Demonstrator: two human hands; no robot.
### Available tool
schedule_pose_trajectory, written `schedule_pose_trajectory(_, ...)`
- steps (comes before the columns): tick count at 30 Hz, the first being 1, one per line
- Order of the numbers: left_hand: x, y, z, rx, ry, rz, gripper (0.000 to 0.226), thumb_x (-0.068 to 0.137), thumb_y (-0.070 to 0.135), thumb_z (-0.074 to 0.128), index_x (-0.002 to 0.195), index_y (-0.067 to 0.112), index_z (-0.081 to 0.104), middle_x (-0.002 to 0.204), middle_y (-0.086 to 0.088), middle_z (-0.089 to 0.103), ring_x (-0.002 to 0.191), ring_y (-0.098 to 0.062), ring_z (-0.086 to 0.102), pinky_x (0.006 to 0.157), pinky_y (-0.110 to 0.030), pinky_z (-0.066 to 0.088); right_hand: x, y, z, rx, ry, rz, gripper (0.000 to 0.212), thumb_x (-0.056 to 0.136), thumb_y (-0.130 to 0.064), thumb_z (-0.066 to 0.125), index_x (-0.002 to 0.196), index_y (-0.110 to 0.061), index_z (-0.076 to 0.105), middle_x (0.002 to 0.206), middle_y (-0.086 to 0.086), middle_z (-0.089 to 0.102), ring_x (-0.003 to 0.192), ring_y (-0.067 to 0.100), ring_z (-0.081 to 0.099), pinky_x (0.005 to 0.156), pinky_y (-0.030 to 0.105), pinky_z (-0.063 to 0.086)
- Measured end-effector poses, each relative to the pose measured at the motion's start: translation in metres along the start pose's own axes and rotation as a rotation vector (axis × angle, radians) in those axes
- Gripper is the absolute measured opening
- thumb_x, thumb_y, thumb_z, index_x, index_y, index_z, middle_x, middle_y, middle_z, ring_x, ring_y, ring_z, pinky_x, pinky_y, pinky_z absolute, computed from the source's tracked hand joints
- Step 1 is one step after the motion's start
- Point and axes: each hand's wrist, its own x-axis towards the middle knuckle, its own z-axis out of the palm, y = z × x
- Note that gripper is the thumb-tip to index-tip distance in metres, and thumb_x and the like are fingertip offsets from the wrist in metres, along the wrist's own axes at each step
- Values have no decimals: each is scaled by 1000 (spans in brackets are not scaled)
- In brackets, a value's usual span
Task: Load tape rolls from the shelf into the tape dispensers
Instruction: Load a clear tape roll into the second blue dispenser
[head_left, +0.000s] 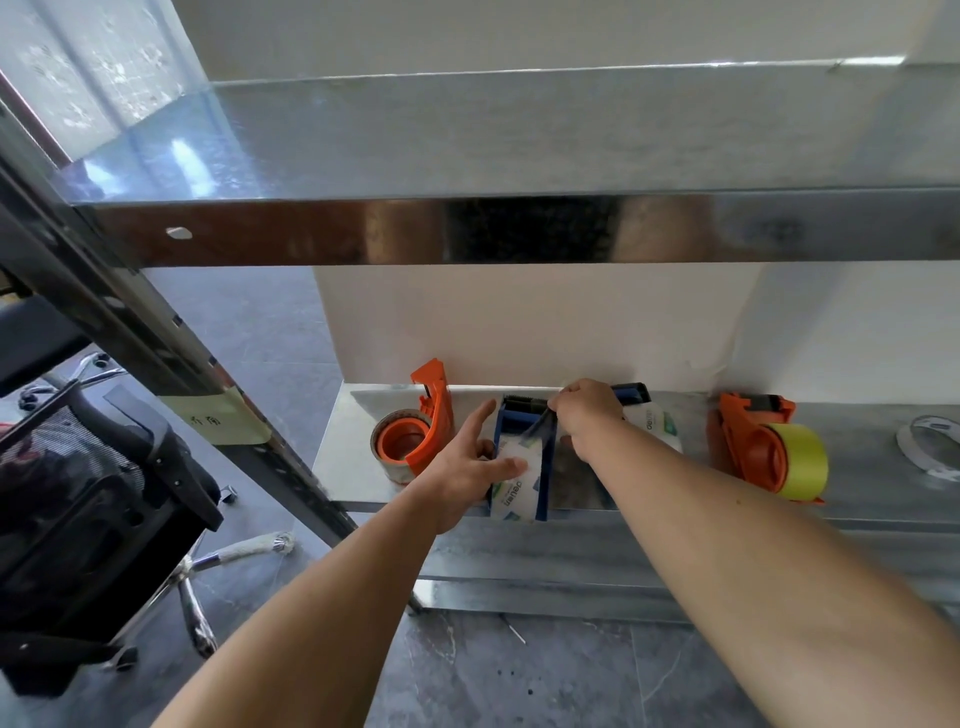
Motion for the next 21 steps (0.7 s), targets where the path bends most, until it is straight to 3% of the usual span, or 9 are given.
schedule_pose_trajectory(3,1,-3,-2,-19,-25,-3,92,87,9,74,149,51,21,153,-16,35,138,-37,39,112,-57,36,3,-1,4,-22,-9,13,19,92,-14,61,109,-8,66,101,12,64,86,27,61,75,36,57)
schedule_pose_trajectory(7,-1,1,-5,-17,-61,11,90,89,8,71,149,52,21,157,-17,30,141,-36,34,114,-53,33,8,-4,6,9,-17,31,26,91,-13,62,114,-2,65,110,17,65,96,29,62,88,41,56)
schedule_pose_trajectory(9,-3,3,-4,-23,-68,16,88,91,5,68,149,52,21,158,-17,26,142,-34,31,110,-49,33,8,-5,11,27,-7,24,18,90,-10,60,105,-3,66,108,18,66,94,30,62,87,42,56)
schedule_pose_trajectory(11,-4,0,-7,-40,-86,18,87,91,4,67,147,55,23,158,-17,26,139,-30,33,112,-50,33,6,-4,15,82,30,28,5,91,-10,58,89,-11,63,101,14,66,89,29,61,81,40,57)
schedule_pose_trajectory(12,-4,-2,-9,-49,-95,17,86,91,4,67,144,58,26,158,-17,28,140,-31,33,114,-53,32,6,-4,16,121,44,38,9,91,-10,57,84,-14,61,98,11,64,86,26,59,75,37,57)
schedule_pose_trajectory(14,-2,-4,-12,-51,-115,11,84,90,5,68,137,63,29,155,-15,34,138,-37,38,114,-59,32,6,-5,15,173,74,50,11,93,-11,52,87,-15,60,94,8,61,76,21,54,61,31,50)
schedule_pose_trajectory(17,0,0,-12,-13,-117,9,85,91,4,67,140,60,27,144,-11,45,129,-36,47,112,-61,34,8,-7,14,246,100,45,10,95,-13,51,91,-14,60,88,8,58,67,17,48,60,27,43)
schedule_pose_trajectory(21,3,3,-17,-45,-82,4,82,92,-1,63,143,52,28,133,-10,53,122,-34,53,110,-59,38,4,-7,13,340,64,17,8,96,-18,54,89,-20,58,80,2,55,65,16,48,56,27,47)
